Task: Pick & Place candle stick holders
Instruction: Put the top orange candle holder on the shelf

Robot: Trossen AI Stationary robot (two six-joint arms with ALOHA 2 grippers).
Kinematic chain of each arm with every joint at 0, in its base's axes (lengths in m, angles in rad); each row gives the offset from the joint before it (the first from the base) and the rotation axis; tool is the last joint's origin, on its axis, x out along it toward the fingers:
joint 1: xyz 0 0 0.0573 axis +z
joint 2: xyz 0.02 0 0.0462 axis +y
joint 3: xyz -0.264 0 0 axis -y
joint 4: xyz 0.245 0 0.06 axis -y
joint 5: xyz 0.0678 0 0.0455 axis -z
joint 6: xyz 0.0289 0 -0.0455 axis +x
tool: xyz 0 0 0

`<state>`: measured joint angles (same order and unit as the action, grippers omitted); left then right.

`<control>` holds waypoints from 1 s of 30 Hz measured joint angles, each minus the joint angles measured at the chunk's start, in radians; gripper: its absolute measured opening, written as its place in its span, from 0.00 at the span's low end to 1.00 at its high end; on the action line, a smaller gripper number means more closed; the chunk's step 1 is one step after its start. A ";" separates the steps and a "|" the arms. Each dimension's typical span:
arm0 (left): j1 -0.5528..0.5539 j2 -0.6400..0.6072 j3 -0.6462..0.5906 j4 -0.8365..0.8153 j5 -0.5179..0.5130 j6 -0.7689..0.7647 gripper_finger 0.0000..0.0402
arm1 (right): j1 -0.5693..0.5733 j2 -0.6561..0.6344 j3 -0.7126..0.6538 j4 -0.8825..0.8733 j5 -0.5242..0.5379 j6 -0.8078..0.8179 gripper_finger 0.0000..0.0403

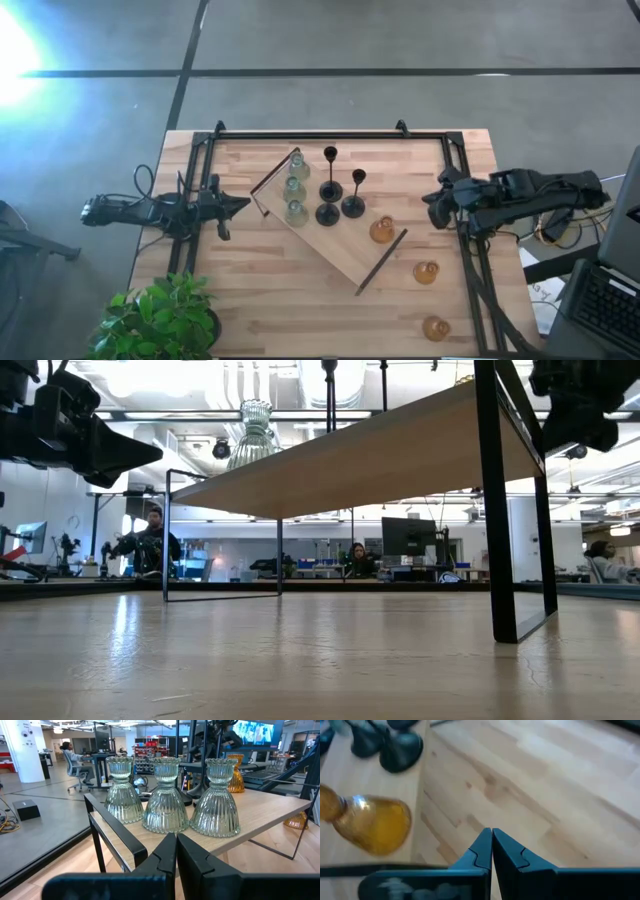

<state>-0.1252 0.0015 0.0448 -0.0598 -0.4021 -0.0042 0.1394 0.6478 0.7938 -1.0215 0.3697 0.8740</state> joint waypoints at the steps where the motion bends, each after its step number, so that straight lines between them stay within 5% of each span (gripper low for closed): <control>1: 0.000 0.000 0.000 0.000 0.000 0.000 0.05 | 0.021 0.011 0.008 0.001 0.038 0.028 0.02; 8: 0.000 0.000 0.000 0.000 0.000 0.000 0.04 | 0.143 0.079 0.074 -0.181 0.143 0.332 0.02; 23: 0.000 0.000 0.000 0.000 0.000 0.000 0.05 | 0.448 0.297 0.219 -0.434 -0.212 0.729 0.02; 30: 0.000 0.000 0.000 0.000 0.000 0.000 0.04 | 0.700 0.395 0.289 -0.450 -0.235 1.017 0.02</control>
<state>-0.1250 0.0013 0.0448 -0.0598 -0.4019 -0.0041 0.8395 1.0424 1.0825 -1.4715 0.1347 1.8908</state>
